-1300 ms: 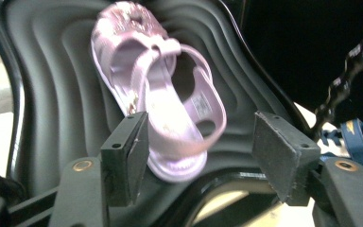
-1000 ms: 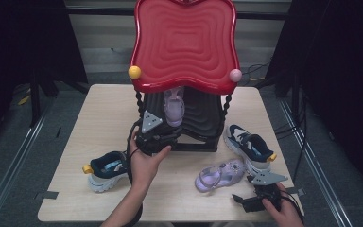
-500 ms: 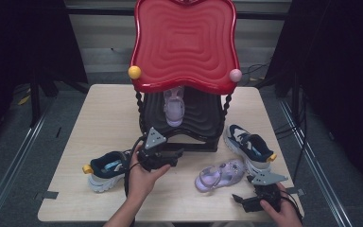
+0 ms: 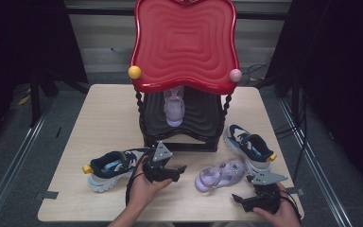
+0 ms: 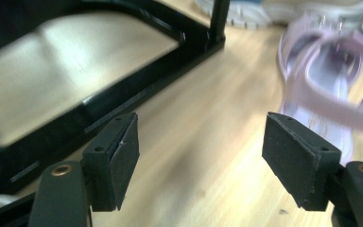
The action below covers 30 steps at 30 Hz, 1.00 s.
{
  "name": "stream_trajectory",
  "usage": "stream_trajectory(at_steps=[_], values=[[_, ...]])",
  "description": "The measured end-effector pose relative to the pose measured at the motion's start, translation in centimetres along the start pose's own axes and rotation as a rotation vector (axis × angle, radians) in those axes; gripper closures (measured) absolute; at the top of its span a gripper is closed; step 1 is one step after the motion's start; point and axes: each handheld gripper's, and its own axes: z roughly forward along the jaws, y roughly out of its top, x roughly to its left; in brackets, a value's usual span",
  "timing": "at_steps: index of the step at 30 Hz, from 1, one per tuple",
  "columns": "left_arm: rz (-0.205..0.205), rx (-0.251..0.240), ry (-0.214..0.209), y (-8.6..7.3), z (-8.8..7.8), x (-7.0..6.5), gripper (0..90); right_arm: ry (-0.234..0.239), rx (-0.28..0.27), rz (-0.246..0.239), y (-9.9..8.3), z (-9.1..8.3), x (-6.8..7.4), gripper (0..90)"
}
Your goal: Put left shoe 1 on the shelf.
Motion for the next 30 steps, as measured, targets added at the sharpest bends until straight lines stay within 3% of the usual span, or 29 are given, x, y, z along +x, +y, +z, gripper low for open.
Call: stream_trajectory(at_steps=[5,10,12,16,21,30], values=[[0.014,0.036,-0.014,-1.2,0.0,0.4,27.7,0.001,0.000,0.005,0.1,0.0,0.0,12.0],[0.013,0.058,-0.025,-2.2,0.0,0.5,27.5,0.031,-0.001,0.011,0.6,0.0,0.2,13.7],[0.031,0.066,-0.031,-2.5,0.1,0.5,27.2,0.040,-0.001,0.016,0.8,0.0,0.2,13.9],[0.040,0.082,-0.042,-2.8,0.3,0.4,26.7,0.027,0.008,0.013,1.1,0.2,0.2,13.8],[0.048,0.096,-0.034,-3.0,0.2,0.7,26.4,0.039,0.009,0.022,1.3,0.3,-0.1,13.8],[0.048,0.105,-0.019,-3.4,0.3,0.7,26.3,0.024,0.026,-0.005,2.0,0.9,-0.4,13.3]])
